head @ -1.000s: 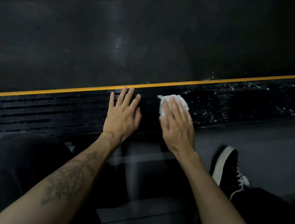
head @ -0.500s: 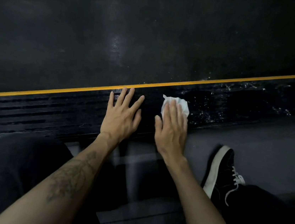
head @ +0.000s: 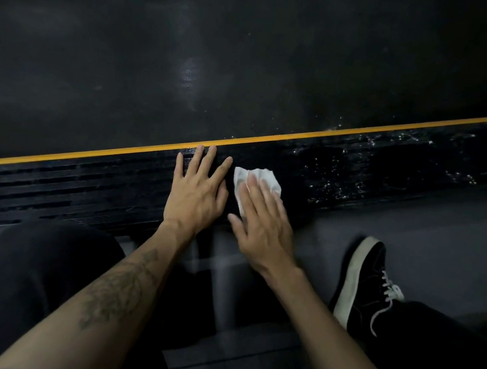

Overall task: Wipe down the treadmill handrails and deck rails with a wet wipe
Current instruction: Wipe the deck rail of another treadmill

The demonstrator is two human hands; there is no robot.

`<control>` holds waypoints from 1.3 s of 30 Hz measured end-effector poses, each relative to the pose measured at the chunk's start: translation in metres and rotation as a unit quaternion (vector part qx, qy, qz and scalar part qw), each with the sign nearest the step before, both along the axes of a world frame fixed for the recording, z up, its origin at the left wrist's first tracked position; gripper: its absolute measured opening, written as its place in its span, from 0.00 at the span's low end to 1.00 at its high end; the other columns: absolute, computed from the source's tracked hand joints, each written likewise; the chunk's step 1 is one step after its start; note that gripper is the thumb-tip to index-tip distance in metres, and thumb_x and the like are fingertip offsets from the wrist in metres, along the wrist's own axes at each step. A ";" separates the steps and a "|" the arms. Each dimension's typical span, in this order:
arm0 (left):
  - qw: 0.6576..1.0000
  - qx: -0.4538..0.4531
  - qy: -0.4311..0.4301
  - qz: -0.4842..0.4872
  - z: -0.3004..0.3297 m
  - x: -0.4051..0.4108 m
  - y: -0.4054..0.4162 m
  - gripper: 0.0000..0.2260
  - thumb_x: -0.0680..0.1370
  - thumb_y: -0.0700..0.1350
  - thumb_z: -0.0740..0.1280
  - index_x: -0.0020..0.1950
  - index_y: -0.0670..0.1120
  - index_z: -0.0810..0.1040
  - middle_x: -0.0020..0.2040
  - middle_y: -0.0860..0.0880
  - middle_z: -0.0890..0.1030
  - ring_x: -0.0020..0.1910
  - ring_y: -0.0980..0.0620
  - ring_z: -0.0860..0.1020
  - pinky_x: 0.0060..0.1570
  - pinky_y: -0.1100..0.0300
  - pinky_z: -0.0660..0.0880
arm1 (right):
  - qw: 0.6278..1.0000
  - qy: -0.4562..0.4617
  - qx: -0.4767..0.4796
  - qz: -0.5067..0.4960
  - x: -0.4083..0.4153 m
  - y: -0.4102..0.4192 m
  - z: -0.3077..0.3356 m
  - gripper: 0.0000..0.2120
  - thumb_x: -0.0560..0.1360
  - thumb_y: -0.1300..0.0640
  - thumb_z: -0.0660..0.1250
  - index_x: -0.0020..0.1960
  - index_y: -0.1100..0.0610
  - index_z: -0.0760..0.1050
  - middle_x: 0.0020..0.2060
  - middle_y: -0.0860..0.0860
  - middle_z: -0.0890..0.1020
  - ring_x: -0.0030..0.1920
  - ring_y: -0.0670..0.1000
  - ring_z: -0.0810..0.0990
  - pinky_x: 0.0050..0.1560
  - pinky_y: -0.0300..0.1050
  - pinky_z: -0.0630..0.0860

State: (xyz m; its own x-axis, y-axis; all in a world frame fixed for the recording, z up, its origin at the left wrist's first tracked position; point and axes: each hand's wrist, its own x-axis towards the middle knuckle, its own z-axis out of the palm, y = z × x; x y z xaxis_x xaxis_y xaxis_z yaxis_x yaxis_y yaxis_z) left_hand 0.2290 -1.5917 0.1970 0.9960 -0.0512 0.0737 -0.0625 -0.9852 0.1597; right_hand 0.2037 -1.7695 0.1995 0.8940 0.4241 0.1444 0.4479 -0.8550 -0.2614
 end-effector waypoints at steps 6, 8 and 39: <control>1.000 0.004 0.003 0.002 0.000 0.001 -0.001 0.27 0.82 0.54 0.48 0.80 0.51 0.66 0.82 0.41 0.62 0.82 0.40 0.56 0.78 0.34 0.52 | 0.989 0.024 0.047 -0.136 0.009 -0.016 0.003 0.28 0.84 0.46 0.52 0.79 0.61 0.65 0.80 0.58 0.63 0.81 0.58 0.58 0.79 0.60 0.59; 1.000 0.003 0.003 0.005 0.000 0.001 -0.001 0.28 0.81 0.54 0.48 0.80 0.51 0.66 0.82 0.41 0.62 0.82 0.41 0.56 0.78 0.34 0.52 | 0.990 0.015 0.061 -0.126 0.000 0.005 0.003 0.29 0.84 0.46 0.54 0.78 0.62 0.66 0.79 0.59 0.64 0.81 0.59 0.60 0.80 0.59 0.59; 0.994 -0.054 0.016 0.089 0.005 0.010 -0.032 0.19 0.84 0.49 0.56 0.74 0.46 0.70 0.80 0.40 0.64 0.82 0.39 0.54 0.79 0.36 0.48 | 0.989 0.014 0.060 -0.133 -0.014 -0.033 -0.004 0.26 0.84 0.51 0.56 0.79 0.61 0.66 0.80 0.58 0.62 0.81 0.60 0.57 0.80 0.60 0.55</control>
State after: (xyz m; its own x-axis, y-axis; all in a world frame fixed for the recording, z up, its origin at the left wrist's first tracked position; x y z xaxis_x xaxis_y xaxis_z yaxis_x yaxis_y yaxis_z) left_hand 0.2386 -1.6235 0.2021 0.9905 0.1325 0.0365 0.1183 -0.9572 0.2641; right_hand 0.1894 -1.8024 0.1956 0.9761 0.1549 0.1525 0.2024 -0.9037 -0.3773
